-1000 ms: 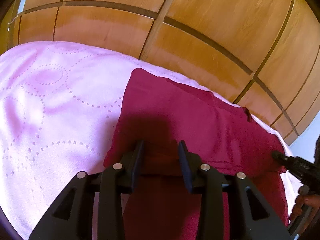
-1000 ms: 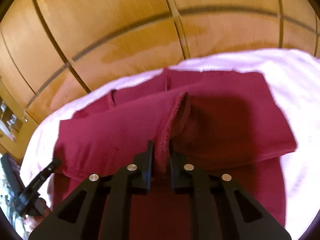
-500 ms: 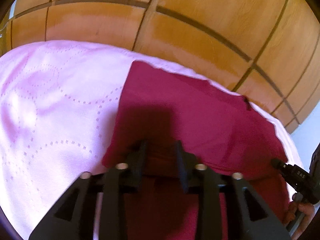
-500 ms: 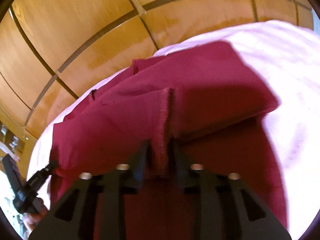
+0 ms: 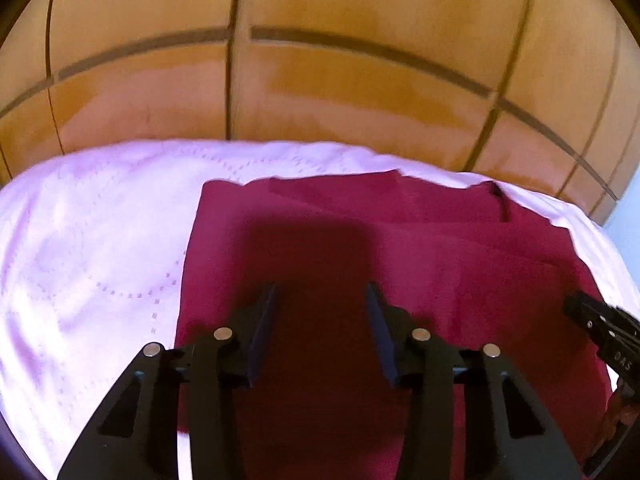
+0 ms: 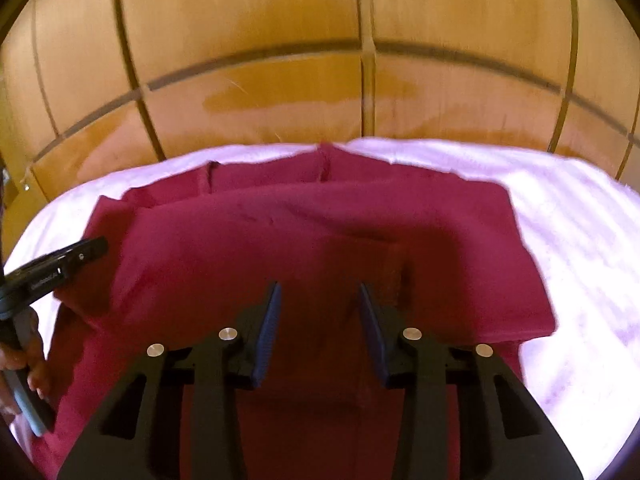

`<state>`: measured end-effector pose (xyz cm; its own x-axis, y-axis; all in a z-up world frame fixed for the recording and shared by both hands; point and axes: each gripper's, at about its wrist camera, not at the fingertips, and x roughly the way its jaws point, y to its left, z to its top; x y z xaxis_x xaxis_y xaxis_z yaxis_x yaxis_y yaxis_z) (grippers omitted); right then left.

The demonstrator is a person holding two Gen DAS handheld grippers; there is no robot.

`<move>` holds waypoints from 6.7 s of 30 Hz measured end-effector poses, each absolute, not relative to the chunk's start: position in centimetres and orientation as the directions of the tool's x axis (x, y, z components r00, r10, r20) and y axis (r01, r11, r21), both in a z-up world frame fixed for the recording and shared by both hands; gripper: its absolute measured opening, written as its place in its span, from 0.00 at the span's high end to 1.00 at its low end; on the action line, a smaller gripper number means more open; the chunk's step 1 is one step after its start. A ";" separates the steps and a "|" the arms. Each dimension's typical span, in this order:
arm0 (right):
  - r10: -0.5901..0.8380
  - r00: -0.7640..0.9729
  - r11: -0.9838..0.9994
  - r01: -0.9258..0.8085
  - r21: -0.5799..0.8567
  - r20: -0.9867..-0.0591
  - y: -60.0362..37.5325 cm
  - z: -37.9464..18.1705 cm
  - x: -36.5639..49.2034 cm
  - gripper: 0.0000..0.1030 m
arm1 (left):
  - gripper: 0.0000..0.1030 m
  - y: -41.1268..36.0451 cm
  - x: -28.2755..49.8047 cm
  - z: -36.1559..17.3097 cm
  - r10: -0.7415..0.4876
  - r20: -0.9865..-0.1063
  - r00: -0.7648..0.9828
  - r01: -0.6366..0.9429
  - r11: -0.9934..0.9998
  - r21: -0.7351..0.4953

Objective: Fold small clothes

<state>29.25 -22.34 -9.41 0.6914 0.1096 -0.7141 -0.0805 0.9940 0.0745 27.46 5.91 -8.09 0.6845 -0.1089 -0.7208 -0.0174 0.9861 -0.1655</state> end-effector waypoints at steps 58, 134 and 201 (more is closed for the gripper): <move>0.567 0.640 0.616 0.090 0.783 -0.520 -42.1 -14.5 2.3 0.47 | 0.33 14.5 1.8 -10.6 -0.685 -0.575 0.447 0.191 0.701 -0.687; 0.711 0.691 0.332 -0.166 0.928 -0.131 -43.2 -7.5 5.3 0.91 | 0.92 16.1 10.2 -5.0 -0.830 -0.367 0.421 0.296 0.508 -0.809; 0.047 0.693 0.948 0.196 0.251 -0.719 -36.2 -11.0 28.1 0.97 | 0.86 8.8 28.2 -12.8 -0.097 -0.766 0.636 -0.133 0.963 -0.233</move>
<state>28.07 -36.20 -11.03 0.6933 0.0472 -0.7191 0.1961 0.9478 0.2513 28.23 8.82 -12.78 0.6358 -0.0968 -0.7657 -0.1333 0.9634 -0.2325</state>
